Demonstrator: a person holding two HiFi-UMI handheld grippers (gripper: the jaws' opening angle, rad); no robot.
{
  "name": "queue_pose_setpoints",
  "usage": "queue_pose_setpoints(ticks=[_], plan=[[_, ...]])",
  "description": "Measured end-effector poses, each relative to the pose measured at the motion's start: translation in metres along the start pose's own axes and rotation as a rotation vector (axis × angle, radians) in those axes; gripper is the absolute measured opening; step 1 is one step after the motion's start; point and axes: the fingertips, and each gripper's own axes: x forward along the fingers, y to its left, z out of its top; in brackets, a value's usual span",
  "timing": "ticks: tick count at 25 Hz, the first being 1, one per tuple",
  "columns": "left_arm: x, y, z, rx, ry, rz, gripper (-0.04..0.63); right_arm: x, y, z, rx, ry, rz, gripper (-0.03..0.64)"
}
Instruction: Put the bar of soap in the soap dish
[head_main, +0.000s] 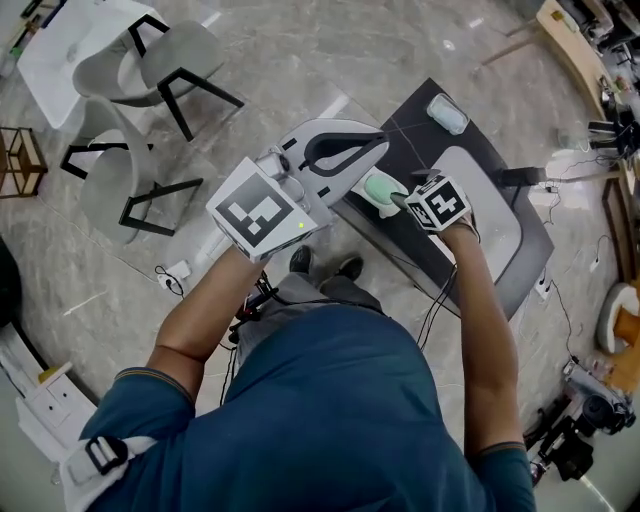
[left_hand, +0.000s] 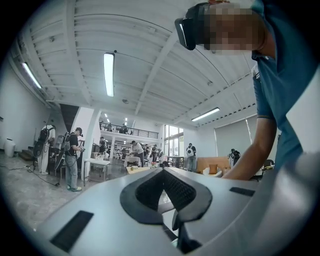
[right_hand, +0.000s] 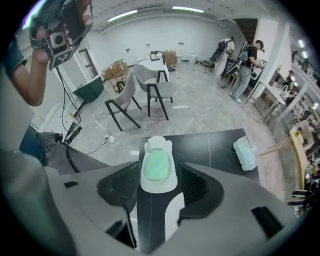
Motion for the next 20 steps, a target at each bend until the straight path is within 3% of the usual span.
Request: queue_pose_setpoints(ticks=[2,5,9,12,14,17,20], plan=[[0.004,-0.004,0.006,-0.005,0.006,-0.01,0.0,-0.019,-0.002,0.008,0.027,-0.077,-0.033,0.233],[0.01,-0.013,0.011,0.006,0.014,-0.038,0.0,-0.052,-0.004,0.025,0.072,-0.234,-0.095,0.122],[0.017,-0.022,0.017,0.016,0.021,-0.069,0.0,-0.109,0.002,0.054,0.149,-0.532,-0.145,0.023],[0.019,-0.027,0.022,0.027,0.025,-0.095,0.001,-0.16,0.015,0.075,0.19,-0.789,-0.171,0.015],[0.019,-0.03,0.026,0.043,0.027,-0.113,0.002,-0.191,0.028,0.084,0.145,-0.913,-0.218,0.015],[0.02,-0.036,0.029,0.068,0.038,-0.136,0.0,-0.228,0.049,0.09,0.067,-1.016,-0.302,0.014],[0.022,-0.045,0.031,0.085,0.048,-0.156,0.002,-0.251,0.065,0.09,0.034,-1.053,-0.362,0.014]])
